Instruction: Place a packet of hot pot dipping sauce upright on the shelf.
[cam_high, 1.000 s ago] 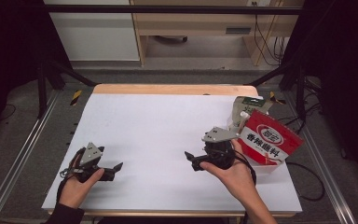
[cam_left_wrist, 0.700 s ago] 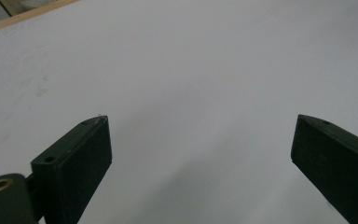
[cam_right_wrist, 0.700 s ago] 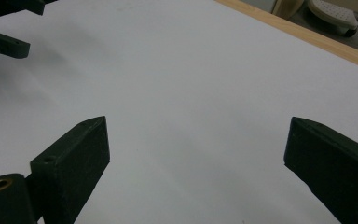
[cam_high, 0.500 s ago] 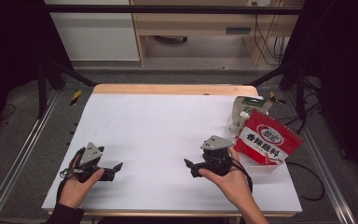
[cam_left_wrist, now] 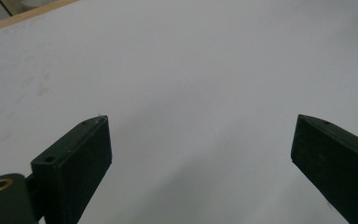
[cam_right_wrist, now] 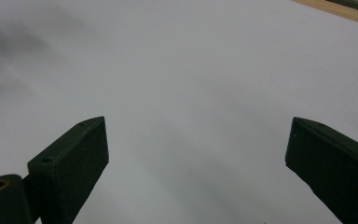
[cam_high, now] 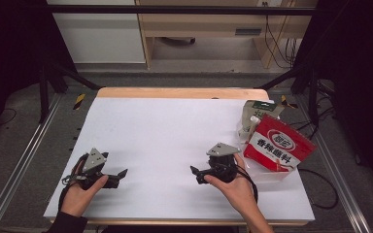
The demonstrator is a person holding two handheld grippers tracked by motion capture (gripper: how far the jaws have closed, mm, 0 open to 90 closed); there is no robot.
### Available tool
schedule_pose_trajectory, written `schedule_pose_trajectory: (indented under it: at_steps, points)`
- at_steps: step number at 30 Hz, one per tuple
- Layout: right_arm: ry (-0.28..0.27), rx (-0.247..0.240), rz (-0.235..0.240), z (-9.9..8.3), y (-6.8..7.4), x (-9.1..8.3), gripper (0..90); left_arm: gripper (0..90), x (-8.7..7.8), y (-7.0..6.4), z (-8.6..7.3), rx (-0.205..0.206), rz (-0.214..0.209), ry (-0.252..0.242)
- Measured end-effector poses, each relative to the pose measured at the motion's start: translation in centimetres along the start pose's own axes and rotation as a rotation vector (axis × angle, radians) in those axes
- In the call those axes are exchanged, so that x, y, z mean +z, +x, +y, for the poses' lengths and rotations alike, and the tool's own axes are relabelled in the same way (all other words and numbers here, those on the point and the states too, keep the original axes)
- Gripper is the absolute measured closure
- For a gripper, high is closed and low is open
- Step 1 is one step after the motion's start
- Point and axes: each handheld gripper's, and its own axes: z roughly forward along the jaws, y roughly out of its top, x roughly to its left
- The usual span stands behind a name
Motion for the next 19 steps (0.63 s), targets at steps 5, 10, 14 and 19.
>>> schedule_pose_trajectory:
  at_steps: [5, 10, 14, 19]
  points:
    - [0.008, -0.001, -0.004, -0.5, 0.2, 0.9, 6.3, 4.9, 0.0, 0.0, 0.0, -0.001, 0.0, -0.001]
    - [0.001, 0.013, -0.015, -1.2, 0.3, 1.4, 5.8, 4.9, 0.0, 0.1, 0.0, -0.004, -0.001, -0.003]
    - [0.005, 0.0, -0.016, -2.0, 0.7, 1.6, 5.8, 4.9, 0.1, -0.1, 0.1, 0.001, -0.008, -0.004]
    - [0.013, -0.017, -0.019, -2.6, 1.3, 1.3, 6.1, 4.9, 0.3, -0.3, 0.3, 0.007, -0.013, -0.005]
